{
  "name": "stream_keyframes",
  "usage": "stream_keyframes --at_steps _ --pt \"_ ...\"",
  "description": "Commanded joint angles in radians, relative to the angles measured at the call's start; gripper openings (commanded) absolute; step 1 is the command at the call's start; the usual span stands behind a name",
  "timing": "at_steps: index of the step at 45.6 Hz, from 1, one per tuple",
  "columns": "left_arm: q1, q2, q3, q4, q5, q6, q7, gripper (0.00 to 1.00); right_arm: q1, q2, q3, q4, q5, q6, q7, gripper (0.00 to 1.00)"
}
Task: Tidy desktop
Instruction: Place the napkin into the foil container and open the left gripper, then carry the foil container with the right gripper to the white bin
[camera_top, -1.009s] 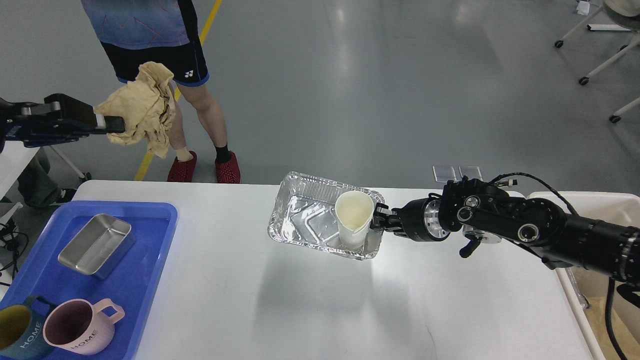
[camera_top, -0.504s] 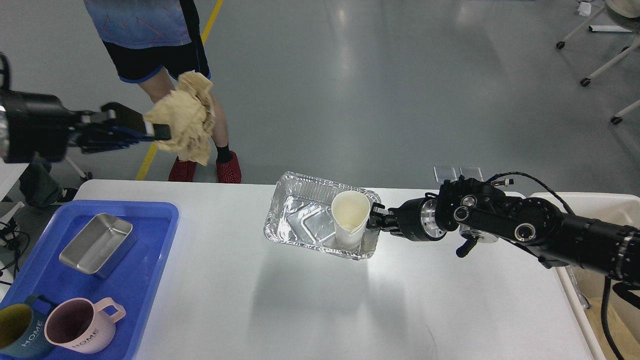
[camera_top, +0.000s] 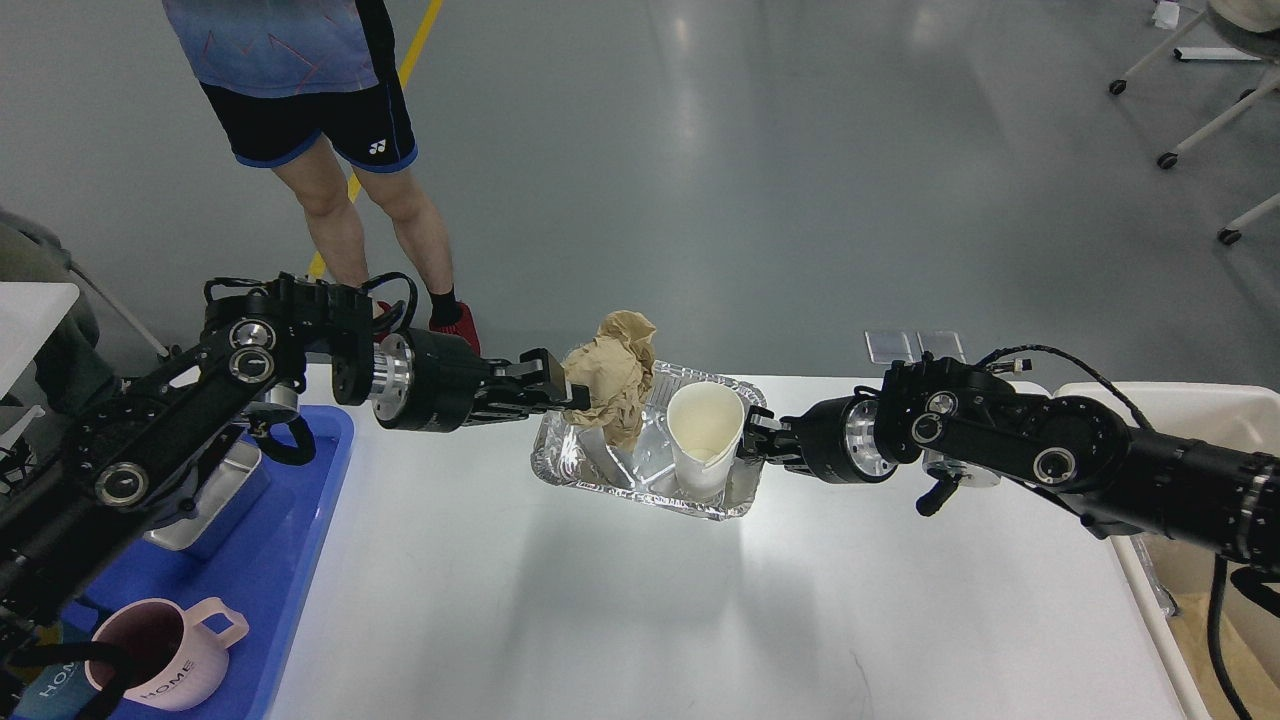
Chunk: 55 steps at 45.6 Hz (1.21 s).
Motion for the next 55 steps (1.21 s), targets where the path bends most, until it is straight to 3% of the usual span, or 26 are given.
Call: stream_keyframes --at_steps 1,5,7,15,24,32,40,50,55 --pt "0.018 -0.055 -0.001 0.050 0.002 0.040 -0.005 0.14 0.001 0.004 0.001 -0.001 0.000 0.000 0.000 0.00" --pt "0.034 -0.075 0.001 0.065 0.000 0.093 -0.010 0.44 0.001 0.005 0.001 -0.001 0.000 0.000 0.000 0.00" --pt "0.045 -0.077 0.001 0.066 0.002 0.107 -0.005 0.54 0.001 0.005 0.001 -0.001 0.000 0.000 0.000 0.00" --pt "0.062 -0.078 0.018 0.068 0.000 0.123 -0.001 0.74 0.000 0.005 0.001 -0.001 0.000 0.000 0.000 0.00" --pt "0.053 -0.080 0.010 0.065 -0.015 0.144 -0.010 0.87 0.000 0.005 -0.001 -0.003 0.000 0.000 0.000 0.00" --pt "0.050 -0.088 -0.105 0.063 -0.147 0.225 -0.036 0.90 -0.002 0.005 0.001 -0.003 0.000 0.000 0.000 0.00" --pt "0.126 -0.088 -0.231 0.082 -0.313 0.334 -0.040 0.90 -0.005 0.005 0.001 -0.006 -0.002 0.000 0.000 0.00" --pt "0.185 -0.143 -0.438 0.266 -0.494 0.396 -0.045 0.91 -0.013 0.007 0.004 -0.020 -0.002 -0.002 0.000 0.00" --pt "0.186 -0.184 -0.521 0.376 -0.564 0.406 -0.120 0.91 -0.011 0.007 0.004 -0.021 -0.002 -0.002 0.000 0.00"
